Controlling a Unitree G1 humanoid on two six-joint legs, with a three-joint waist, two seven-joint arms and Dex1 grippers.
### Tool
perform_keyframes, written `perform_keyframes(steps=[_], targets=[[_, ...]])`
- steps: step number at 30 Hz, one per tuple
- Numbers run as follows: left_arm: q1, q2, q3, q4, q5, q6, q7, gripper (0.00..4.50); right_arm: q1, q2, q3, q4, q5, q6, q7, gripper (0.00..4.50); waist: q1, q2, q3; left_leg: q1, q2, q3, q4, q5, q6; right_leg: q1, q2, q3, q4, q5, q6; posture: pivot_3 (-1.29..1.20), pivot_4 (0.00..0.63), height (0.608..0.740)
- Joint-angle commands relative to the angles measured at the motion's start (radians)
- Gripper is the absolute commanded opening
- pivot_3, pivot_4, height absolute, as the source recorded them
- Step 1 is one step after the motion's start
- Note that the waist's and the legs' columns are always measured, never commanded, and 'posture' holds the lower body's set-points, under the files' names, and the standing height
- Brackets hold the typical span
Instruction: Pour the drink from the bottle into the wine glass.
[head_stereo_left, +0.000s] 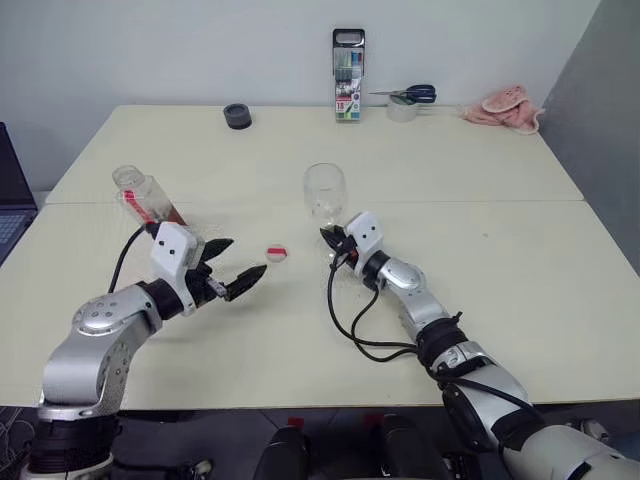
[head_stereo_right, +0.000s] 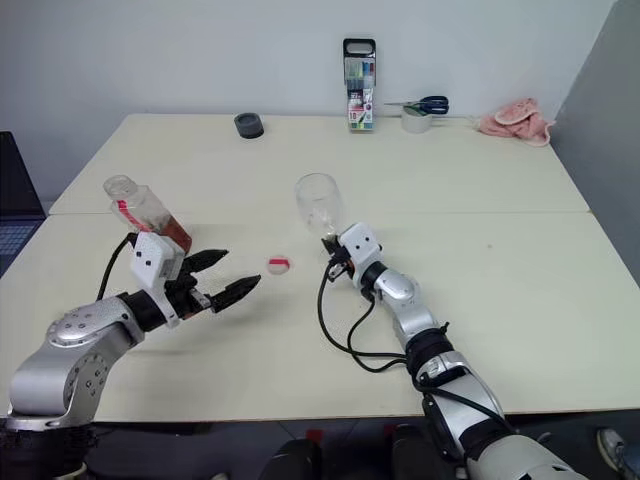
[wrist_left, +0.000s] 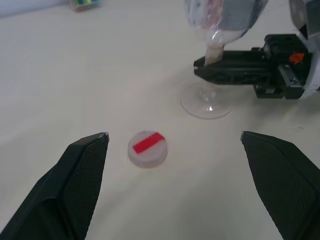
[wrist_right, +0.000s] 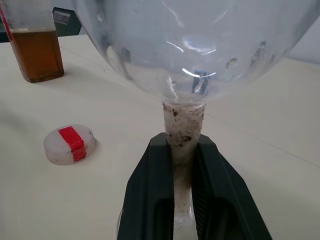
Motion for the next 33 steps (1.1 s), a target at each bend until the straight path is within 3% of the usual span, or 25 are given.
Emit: perform_keyframes(steps=[1,11,21,29,33], targets=[[-0.046,0.011,-0.003,-0.024,-0.008,-0.046,-0.026,4.5,-0.019,0.012,-0.015,-0.016,0.006,-0.012,0.018,1.12,0.0,0.0,0.0,0.0,0.0,0.0,0.0,0.0,0.0,0.0,0.0,0.0,0.0,0.0,0.0,0.0,0.15,0.74],[-0.114,-0.001,-0.018,-0.018,0.002,-0.09,-0.032,4.5,-0.015,0.015,-0.023,-0.039,0.008,0.001,0.042,4.47,0.0,0.0,0.0,0.0,0.0,0.0,0.0,0.0,0.0,0.0,0.0,0.0,0.0,0.0,0.0,0.0,0.15,0.74],[-0.116,-0.011,-0.014,-0.027,-0.004,-0.117,-0.014,4.5,0.005,-0.011,-0.022,-0.087,0.004,0.03,0.085,4.47,0.0,0.0,0.0,0.0,0.0,0.0,0.0,0.0,0.0,0.0,0.0,0.0,0.0,0.0,0.0,0.0,0.15,0.74],[-0.082,-0.065,0.0,-0.062,-0.006,-0.14,0.056,4.5,0.14,-0.122,0.007,-0.332,-0.006,0.174,0.159,4.47,0.002,0.0,0.0,0.0,0.0,0.0,0.001,0.0,0.0,0.0,0.0,0.0,0.0,0.0,0.0,0.0,0.15,0.74],[-0.006,-0.113,0.02,-0.055,0.016,-0.152,0.125,4.5,0.254,-0.223,0.048,-0.56,-0.005,0.296,0.246,4.47,0.003,0.0,0.0,0.0,0.0,0.0,0.0,0.0,0.0,0.0,-0.001,0.0,-0.001,0.0,0.0,0.0,0.15,0.74]])
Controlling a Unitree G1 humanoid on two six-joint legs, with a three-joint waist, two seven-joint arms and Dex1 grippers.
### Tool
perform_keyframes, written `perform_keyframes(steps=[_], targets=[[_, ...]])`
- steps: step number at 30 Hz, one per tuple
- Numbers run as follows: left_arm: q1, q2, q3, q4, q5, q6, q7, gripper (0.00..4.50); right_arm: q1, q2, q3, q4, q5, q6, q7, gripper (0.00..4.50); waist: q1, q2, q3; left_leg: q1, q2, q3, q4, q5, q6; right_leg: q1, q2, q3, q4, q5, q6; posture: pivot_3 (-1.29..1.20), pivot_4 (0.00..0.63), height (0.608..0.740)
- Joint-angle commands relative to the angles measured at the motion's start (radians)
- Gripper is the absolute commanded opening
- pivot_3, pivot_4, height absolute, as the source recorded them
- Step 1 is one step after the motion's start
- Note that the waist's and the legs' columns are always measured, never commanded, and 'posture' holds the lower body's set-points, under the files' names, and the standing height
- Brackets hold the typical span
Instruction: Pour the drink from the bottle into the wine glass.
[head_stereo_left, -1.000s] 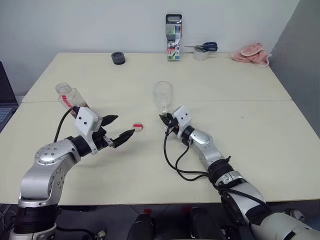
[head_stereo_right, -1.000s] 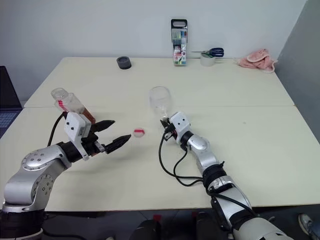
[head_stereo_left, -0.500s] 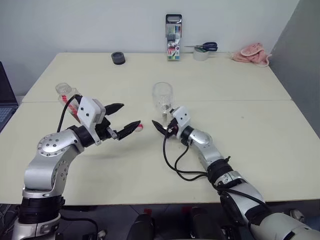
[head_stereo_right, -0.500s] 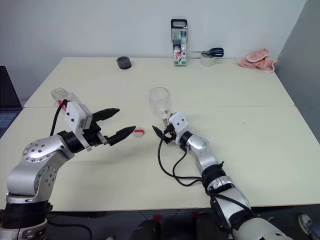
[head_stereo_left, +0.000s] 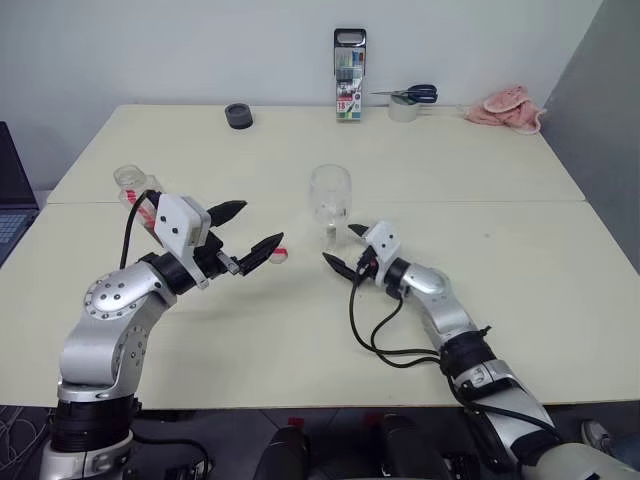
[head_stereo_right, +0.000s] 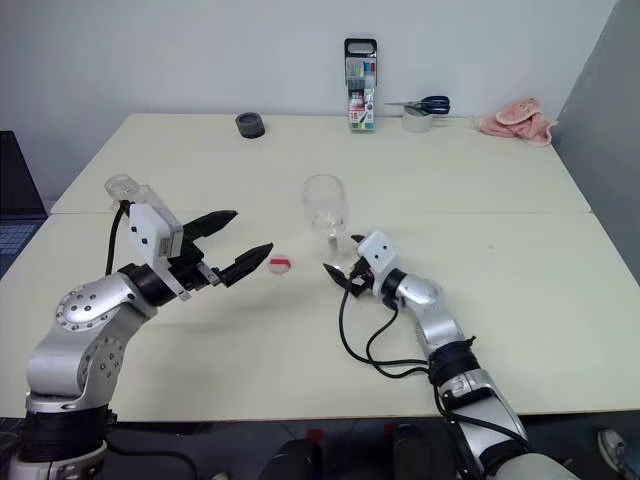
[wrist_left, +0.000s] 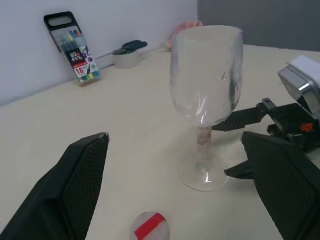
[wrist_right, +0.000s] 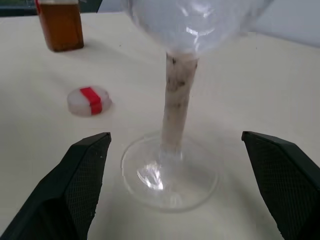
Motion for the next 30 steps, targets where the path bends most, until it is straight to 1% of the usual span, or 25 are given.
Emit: perform_keyframes(steps=[1,4,7,10,13,15,21,30], targets=[[0.064,-0.03,0.048,-0.008,0.034,-0.047,0.069,4.5,0.082,-0.084,0.042,-0.251,0.015,0.102,0.104,4.47,0.001,0.0,0.0,0.0,0.0,0.0,0.0,0.0,0.0,0.0,0.0,0.0,0.0,0.0,0.0,0.0,0.15,0.74],[0.141,-0.057,0.07,0.035,0.084,-0.093,0.123,4.5,0.16,-0.155,0.057,-0.464,0.063,0.224,0.169,4.47,0.0,0.0,0.0,0.0,0.001,0.0,0.0,0.0,0.0,0.0,0.0,0.0,-0.001,0.0,0.0,0.0,0.15,0.74],[0.2,-0.102,0.107,0.084,0.133,-0.146,0.211,4.5,0.209,-0.207,0.052,-0.648,0.127,0.328,0.21,4.47,0.001,0.0,0.0,0.0,0.001,-0.001,0.0,0.0,0.0,0.0,0.0,-0.001,-0.001,0.0,0.0,0.0,0.15,0.74],[0.231,-0.139,0.144,0.136,0.16,-0.183,0.28,4.5,0.23,-0.24,0.044,-0.784,0.192,0.428,0.229,4.47,0.006,0.0,0.0,0.0,0.001,-0.002,0.0,0.0,0.0,0.001,0.0,-0.002,-0.002,0.0,0.001,0.0,0.15,0.74],[0.229,-0.159,0.177,0.175,0.148,-0.181,0.318,4.5,0.236,-0.261,0.037,-0.883,0.271,0.528,0.242,4.47,0.013,-0.001,0.0,-0.001,0.001,-0.004,0.0,0.0,0.0,0.003,0.0,-0.003,-0.005,0.0,0.002,0.0,0.15,0.74],[0.212,-0.153,0.187,0.196,0.126,-0.169,0.309,4.5,0.23,-0.275,0.042,-0.921,0.307,0.57,0.255,4.47,0.018,-0.001,0.0,-0.001,0.001,-0.003,0.0,0.0,0.0,0.003,0.0,-0.003,-0.006,0.001,0.002,0.0,0.15,0.74],[0.112,-0.098,0.203,0.256,0.127,-0.144,0.299,4.5,0.197,-0.289,0.044,-0.962,0.366,0.636,0.256,4.47,0.025,-0.002,0.0,-0.001,0.0,-0.003,0.001,0.0,0.0,0.003,0.0,-0.003,-0.006,0.001,0.003,0.0,0.15,0.74],[0.028,-0.044,0.197,0.349,0.142,-0.153,0.268,4.5,0.176,-0.293,0.051,-0.976,0.371,0.653,0.237,4.47,0.025,-0.002,0.0,-0.001,0.0,-0.003,0.0,0.0,0.0,0.002,0.0,-0.003,-0.007,0.001,0.003,0.0,0.15,0.74]])
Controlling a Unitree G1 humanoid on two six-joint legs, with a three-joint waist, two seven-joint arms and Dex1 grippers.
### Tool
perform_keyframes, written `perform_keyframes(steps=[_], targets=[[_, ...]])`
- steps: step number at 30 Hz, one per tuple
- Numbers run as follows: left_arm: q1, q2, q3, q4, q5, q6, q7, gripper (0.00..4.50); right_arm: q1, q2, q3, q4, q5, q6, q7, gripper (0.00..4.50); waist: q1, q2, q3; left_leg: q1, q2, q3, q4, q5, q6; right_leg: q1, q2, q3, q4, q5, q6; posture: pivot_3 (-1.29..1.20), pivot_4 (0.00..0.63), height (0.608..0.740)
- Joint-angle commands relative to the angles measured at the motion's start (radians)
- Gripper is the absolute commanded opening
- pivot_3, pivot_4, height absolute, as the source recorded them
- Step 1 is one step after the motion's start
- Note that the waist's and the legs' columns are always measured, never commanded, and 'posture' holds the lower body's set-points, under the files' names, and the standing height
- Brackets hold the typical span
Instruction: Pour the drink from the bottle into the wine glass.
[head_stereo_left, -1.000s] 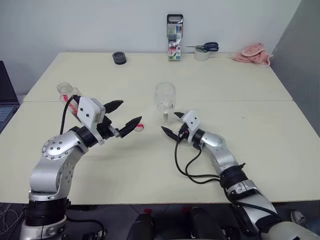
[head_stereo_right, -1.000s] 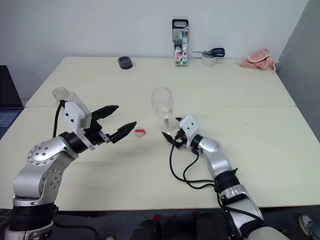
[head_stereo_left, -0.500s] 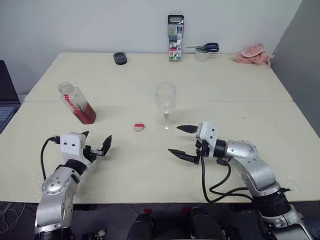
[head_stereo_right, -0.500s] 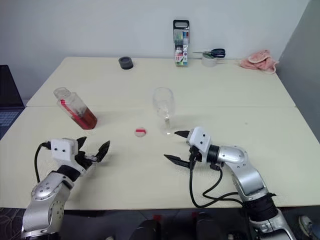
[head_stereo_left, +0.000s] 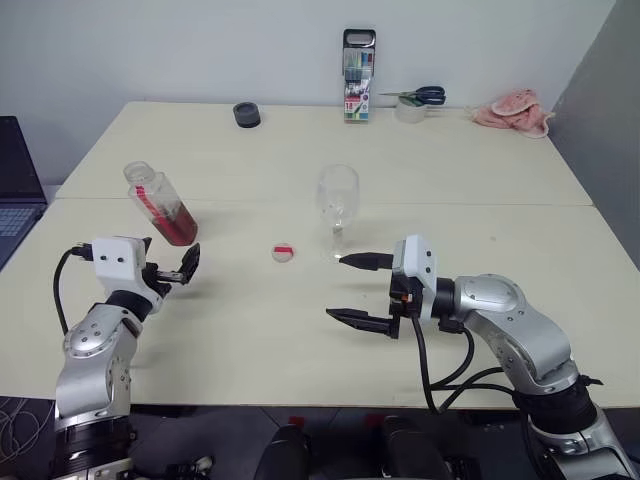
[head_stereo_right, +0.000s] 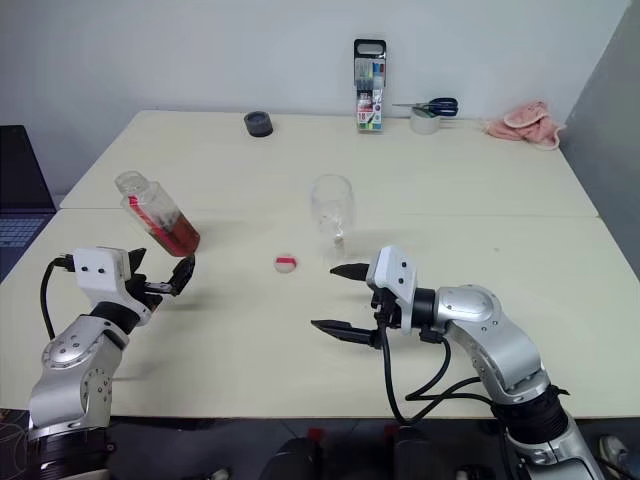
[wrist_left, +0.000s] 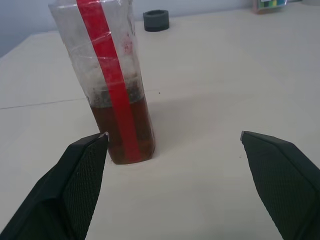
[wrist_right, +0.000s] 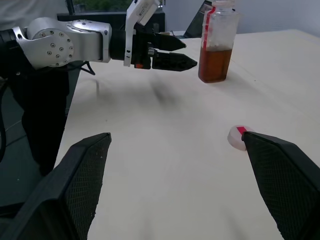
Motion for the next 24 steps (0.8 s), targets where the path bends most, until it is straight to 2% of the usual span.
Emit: perform_keyframes(steps=[1,24], targets=[[-0.04,0.024,0.022,0.024,-0.002,-0.019,0.004,4.5,-0.021,-0.001,0.0,-0.041,0.021,0.004,-0.009,4.47,0.0,0.0,0.0,0.0,0.0,0.0,0.0,0.0,0.0,0.0,0.0,0.0,0.0,0.0,0.0,0.0,0.15,0.74],[-0.242,0.088,0.001,0.267,0.049,-0.073,0.013,4.5,-0.108,0.018,0.004,-0.03,0.082,0.042,-0.028,4.47,0.0,-0.001,0.0,-0.001,0.0,-0.001,0.0,0.0,0.0,-0.001,0.0,-0.001,0.0,0.0,0.0,0.0,0.15,0.74]])
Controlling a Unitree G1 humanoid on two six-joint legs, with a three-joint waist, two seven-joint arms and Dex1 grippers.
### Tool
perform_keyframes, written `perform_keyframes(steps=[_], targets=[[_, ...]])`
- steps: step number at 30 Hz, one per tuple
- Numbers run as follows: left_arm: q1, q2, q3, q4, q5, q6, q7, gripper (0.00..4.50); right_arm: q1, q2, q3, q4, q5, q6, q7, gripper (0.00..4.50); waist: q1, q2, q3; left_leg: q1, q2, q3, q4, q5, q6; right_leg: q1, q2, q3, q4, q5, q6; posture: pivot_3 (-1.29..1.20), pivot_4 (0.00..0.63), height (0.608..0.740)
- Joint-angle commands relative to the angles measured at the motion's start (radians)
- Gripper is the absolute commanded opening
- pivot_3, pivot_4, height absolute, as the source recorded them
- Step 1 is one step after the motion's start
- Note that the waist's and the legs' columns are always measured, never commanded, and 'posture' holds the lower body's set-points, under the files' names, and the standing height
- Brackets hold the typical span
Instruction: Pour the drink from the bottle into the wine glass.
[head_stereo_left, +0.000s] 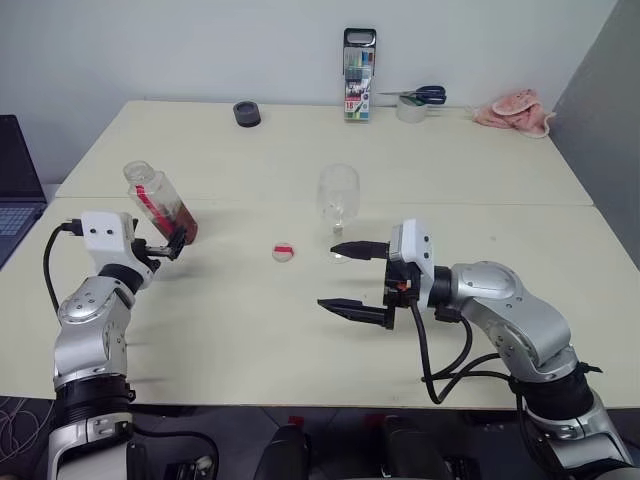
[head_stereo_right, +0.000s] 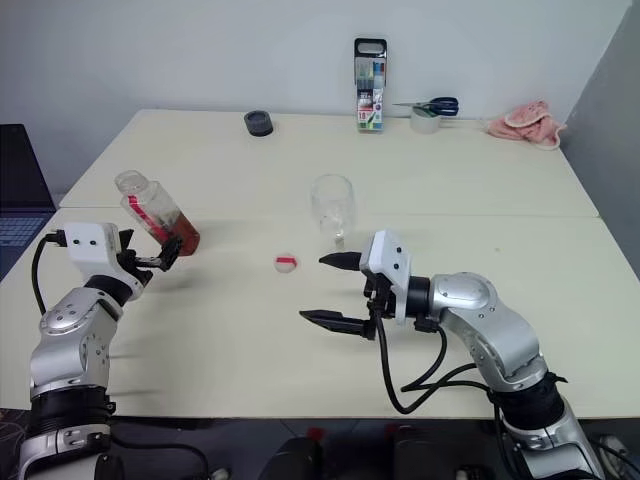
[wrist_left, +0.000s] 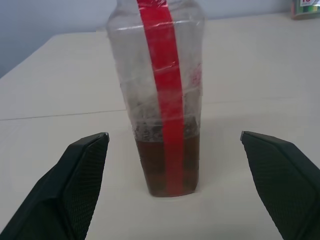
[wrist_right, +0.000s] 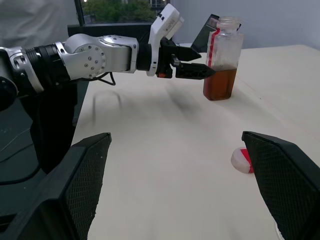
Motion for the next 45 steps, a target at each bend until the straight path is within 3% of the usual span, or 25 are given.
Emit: perform_keyframes(steps=[1,19,22,28,30,34,39,45], targets=[[-0.038,0.028,0.0,0.012,0.014,-0.039,-0.003,4.5,-0.029,0.007,0.003,-0.025,0.009,-0.01,-0.005,4.47,0.0,0.0,0.0,0.0,0.0,0.0,0.0,0.0,0.0,0.0,0.0,0.0,0.0,0.0,0.0,0.0,0.15,0.74],[-0.234,0.074,-0.039,0.276,0.05,-0.132,-0.051,4.5,-0.048,0.01,0.009,-0.014,0.001,-0.021,-0.017,4.47,-0.001,0.0,0.0,-0.001,-0.001,0.0,0.001,0.0,0.0,-0.001,0.0,-0.001,0.0,0.0,0.0,0.0,0.15,0.74],[-0.251,0.074,-0.039,0.308,0.052,-0.145,-0.053,3.93,-0.048,0.011,0.01,-0.014,0.0,-0.023,-0.019,4.5,-0.001,0.0,0.0,-0.001,-0.001,0.0,0.001,0.0,0.0,-0.001,0.0,-0.001,0.0,0.0,0.0,0.0,0.15,0.74],[-0.267,0.075,-0.034,0.346,0.044,-0.159,-0.067,2.08,-0.048,0.017,0.01,-0.016,-0.007,-0.03,-0.034,4.5,-0.001,0.0,0.0,-0.001,0.0,0.0,0.001,0.0,0.0,-0.001,0.0,-0.001,0.0,0.0,0.0,0.0,0.15,0.74],[-0.265,0.072,-0.034,0.342,0.04,-0.157,-0.072,1.74,-0.045,0.019,0.007,-0.019,-0.015,-0.038,-0.045,4.5,-0.001,0.0,0.0,-0.001,0.0,0.0,0.001,0.0,0.0,-0.001,0.0,-0.001,0.0,0.0,0.0,0.0,0.15,0.74],[-0.239,0.054,-0.05,0.248,0.03,-0.138,-0.087,1.71,-0.023,0.019,-0.028,-0.037,-0.015,-0.039,-0.087,4.5,-0.001,0.0,0.0,-0.002,0.0,-0.001,0.001,0.0,0.0,-0.001,0.0,-0.001,0.001,0.0,0.0,0.0,0.15,0.74],[-0.209,0.025,-0.162,-0.013,0.051,-0.109,-0.131,1.7,0.053,-0.002,-0.132,-0.099,0.017,-0.042,-0.143,4.5,0.008,-0.001,0.0,-0.009,-0.001,-0.004,0.003,0.002,-0.004,-0.005,-0.002,-0.002,0.0,0.0,0.0,0.0,0.15,0.74],[-0.323,0.027,-0.285,-0.046,0.134,-0.133,-0.174,1.69,0.069,-0.049,-0.204,-0.127,0.04,-0.021,-0.162,4.5,0.002,-0.002,0.0,-0.013,-0.002,-0.002,0.004,0.002,-0.004,-0.008,-0.001,-0.002,0.0,0.001,0.001,0.0,0.15,0.74]])
